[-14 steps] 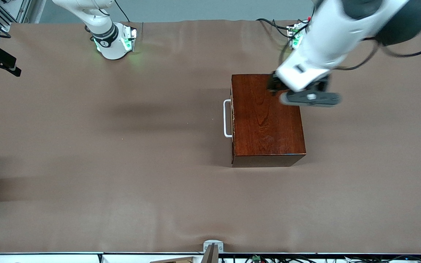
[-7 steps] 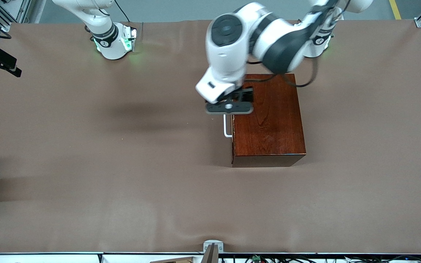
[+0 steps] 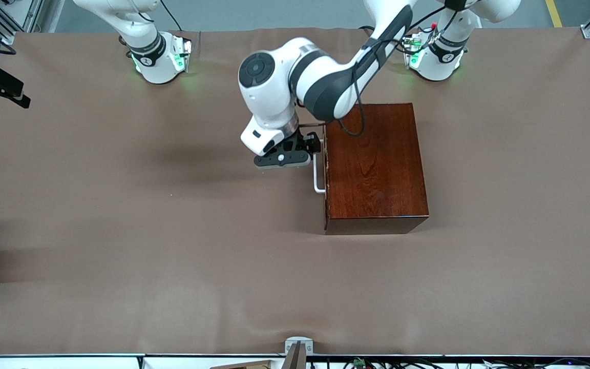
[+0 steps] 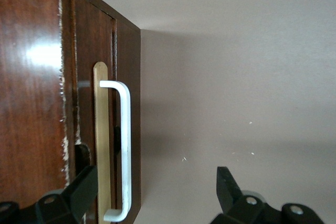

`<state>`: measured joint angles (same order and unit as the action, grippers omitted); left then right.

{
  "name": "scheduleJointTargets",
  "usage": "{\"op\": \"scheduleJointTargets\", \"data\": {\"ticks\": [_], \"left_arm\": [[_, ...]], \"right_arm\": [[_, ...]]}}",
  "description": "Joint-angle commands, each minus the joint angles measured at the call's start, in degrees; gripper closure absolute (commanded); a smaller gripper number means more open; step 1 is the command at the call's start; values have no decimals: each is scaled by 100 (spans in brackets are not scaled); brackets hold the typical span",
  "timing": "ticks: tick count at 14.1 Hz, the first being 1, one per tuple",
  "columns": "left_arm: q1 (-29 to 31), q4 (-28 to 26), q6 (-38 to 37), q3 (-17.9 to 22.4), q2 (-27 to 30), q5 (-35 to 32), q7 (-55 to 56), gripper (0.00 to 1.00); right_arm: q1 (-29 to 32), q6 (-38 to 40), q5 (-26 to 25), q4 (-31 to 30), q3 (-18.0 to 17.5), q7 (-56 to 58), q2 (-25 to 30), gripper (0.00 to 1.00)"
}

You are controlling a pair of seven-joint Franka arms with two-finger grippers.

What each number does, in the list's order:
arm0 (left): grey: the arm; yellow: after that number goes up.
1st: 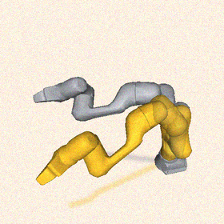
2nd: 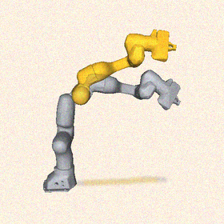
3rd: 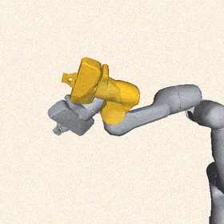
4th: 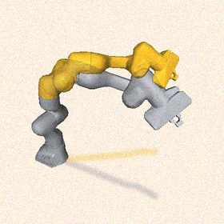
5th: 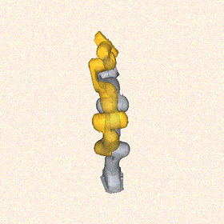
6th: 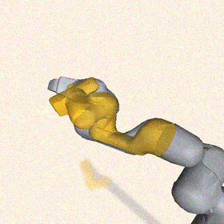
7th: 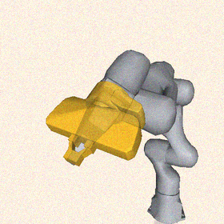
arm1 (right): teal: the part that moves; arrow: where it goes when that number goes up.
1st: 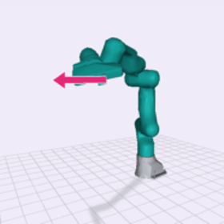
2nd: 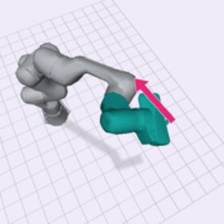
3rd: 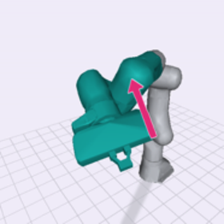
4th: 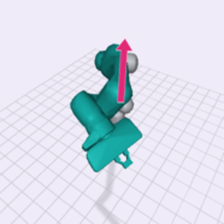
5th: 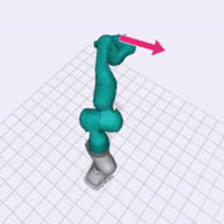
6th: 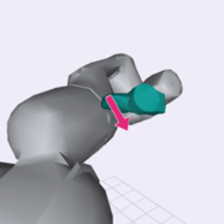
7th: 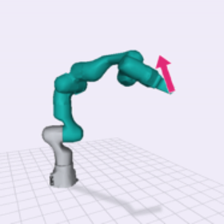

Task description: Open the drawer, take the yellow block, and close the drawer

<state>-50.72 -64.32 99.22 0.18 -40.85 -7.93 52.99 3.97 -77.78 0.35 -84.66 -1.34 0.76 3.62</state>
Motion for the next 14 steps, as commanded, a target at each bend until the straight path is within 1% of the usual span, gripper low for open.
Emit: {"op": "scheduleJointTargets", "data": {"ticks": [1, 4, 6, 14], "left_arm": [[-237, 236, -200, 218, -230, -148, 97, 0], [-246, 227, -341, 228, -485, -148, 167, 0], [-246, 218, -377, 228, -564, -148, 308, 0], [-333, 192, -403, 228, -855, -262, 299, 0]], "right_arm": [[139, 53, -18, 63, -95, 38, -28, 0], [139, 53, -18, 63, -95, 29, -28, 0], [139, 53, -18, 63, -95, 29, -28, 0], [139, 53, -18, 63, -95, 29, -28, 0]]}}
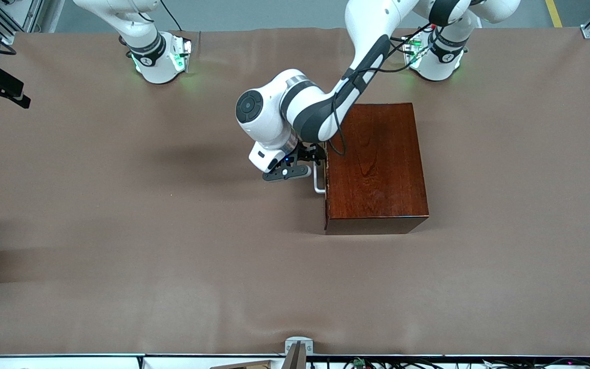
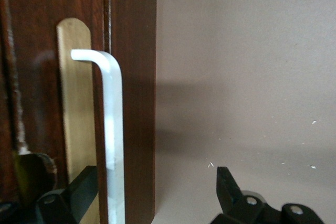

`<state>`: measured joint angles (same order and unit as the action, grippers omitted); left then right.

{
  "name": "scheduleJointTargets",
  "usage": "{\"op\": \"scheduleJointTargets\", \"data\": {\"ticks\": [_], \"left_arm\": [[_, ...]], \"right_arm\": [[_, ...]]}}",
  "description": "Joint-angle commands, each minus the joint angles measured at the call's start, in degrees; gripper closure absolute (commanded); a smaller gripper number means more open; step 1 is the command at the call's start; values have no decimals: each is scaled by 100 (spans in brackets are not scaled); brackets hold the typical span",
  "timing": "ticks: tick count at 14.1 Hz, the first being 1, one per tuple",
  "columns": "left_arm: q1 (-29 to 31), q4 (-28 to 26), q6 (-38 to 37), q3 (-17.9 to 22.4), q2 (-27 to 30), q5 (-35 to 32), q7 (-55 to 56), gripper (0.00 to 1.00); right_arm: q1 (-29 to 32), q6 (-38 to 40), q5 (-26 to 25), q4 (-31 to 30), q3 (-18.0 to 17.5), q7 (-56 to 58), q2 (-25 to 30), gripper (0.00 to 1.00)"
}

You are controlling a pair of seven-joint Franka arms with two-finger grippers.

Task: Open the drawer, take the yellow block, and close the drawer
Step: 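Pull the drawer handle outward with the left gripper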

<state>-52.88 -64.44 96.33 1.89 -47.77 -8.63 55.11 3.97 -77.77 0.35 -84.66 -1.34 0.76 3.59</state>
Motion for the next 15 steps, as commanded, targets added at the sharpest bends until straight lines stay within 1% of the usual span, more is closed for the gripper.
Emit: {"op": "scheduleJointTargets", "data": {"ticks": [1, 3, 8, 13, 15], "left_arm": [[-126, 204, -97, 57, -162, -183, 88, 0], [-126, 239, 25, 39, -162, -174, 132, 0], [-222, 247, 596, -13, -162, -112, 518, 0], [-345, 265, 1203, -127, -285, -103, 1019, 0], [-346, 274, 1423, -172, -312, 1, 1160, 0]], "right_arm": [[139, 60, -18, 63, -95, 29, -25, 0], [139, 60, -18, 63, -95, 29, -25, 0], [139, 51, -18, 72, -95, 38, -33, 0], [130, 42, -18, 107, -95, 65, -112, 0], [113, 42, -18, 116, -95, 55, -113, 0]]}}
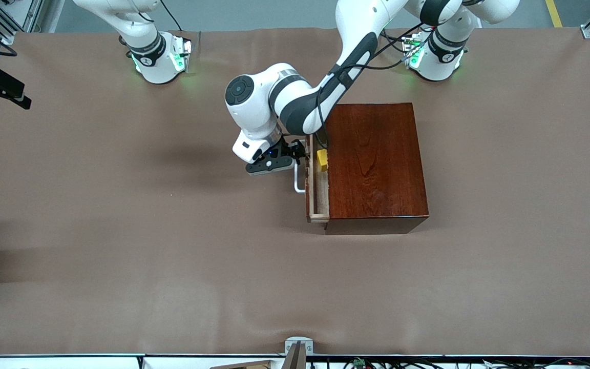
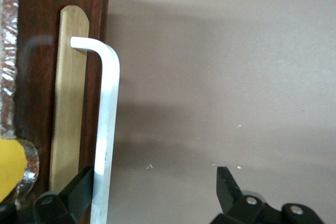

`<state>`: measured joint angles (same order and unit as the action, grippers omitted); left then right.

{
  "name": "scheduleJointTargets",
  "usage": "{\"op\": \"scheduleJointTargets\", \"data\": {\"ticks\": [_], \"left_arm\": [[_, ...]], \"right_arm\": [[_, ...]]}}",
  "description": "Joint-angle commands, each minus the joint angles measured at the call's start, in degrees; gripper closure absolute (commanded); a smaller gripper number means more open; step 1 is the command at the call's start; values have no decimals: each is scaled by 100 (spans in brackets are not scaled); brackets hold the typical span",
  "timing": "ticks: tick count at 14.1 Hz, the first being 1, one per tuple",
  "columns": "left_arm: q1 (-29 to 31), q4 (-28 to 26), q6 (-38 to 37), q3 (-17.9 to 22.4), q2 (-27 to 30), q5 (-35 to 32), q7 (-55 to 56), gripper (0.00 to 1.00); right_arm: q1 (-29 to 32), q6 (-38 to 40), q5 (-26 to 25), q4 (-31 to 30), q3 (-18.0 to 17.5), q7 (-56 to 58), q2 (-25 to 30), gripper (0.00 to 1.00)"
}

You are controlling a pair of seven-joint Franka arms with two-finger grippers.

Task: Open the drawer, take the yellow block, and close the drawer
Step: 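Pull the drawer handle outward with the left gripper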

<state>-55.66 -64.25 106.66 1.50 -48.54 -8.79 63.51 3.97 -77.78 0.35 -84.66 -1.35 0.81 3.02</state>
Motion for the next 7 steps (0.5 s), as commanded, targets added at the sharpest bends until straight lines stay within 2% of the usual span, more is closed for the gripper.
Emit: {"op": "scheduleJointTargets", "data": {"ticks": [1, 7], "left_arm": [[-68, 255, 495, -132, -235, 95, 337, 0], [-94, 255, 1136, -159, -243, 325, 592, 0]], "right_arm": [[69, 43, -78, 116, -102, 50, -56, 0], [112, 43, -88, 116, -102, 33, -56, 0]]}}
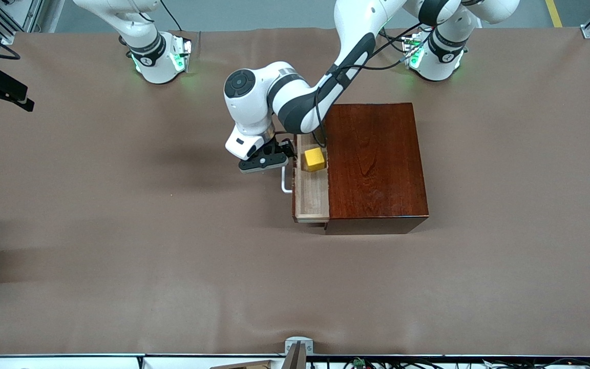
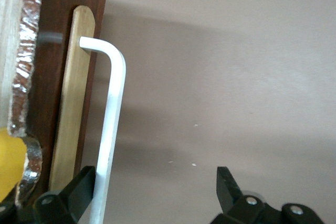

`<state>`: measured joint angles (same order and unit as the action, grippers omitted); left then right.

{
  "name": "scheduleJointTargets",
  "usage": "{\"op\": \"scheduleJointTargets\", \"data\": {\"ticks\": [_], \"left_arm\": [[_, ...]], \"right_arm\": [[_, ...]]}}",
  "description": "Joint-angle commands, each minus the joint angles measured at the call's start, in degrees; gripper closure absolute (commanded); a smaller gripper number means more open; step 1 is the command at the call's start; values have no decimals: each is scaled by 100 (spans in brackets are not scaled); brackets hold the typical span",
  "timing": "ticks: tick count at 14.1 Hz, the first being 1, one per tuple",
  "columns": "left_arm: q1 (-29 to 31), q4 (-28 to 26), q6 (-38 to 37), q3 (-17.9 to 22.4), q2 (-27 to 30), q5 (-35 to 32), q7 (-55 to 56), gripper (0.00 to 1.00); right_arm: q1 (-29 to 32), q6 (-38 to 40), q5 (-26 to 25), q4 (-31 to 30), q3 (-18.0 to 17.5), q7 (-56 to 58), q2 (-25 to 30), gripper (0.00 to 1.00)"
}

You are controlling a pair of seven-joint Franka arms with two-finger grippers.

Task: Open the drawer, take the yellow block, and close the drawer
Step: 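Pull the drawer handle outward with the left gripper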

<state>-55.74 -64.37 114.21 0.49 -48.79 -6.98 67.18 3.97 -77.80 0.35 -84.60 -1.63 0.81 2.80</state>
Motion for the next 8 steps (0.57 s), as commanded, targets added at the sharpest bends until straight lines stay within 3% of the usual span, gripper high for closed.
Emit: {"op": "scheduleJointTargets", "data": {"ticks": [1, 8], "left_arm": [[-95, 267, 435, -66, -219, 144, 294, 0], [-139, 267, 409, -93, -149, 408, 427, 0]], "right_arm": [[121, 54, -88, 111, -75, 33, -42, 0], [148, 46, -96, 119, -66, 50, -42, 0]]}}
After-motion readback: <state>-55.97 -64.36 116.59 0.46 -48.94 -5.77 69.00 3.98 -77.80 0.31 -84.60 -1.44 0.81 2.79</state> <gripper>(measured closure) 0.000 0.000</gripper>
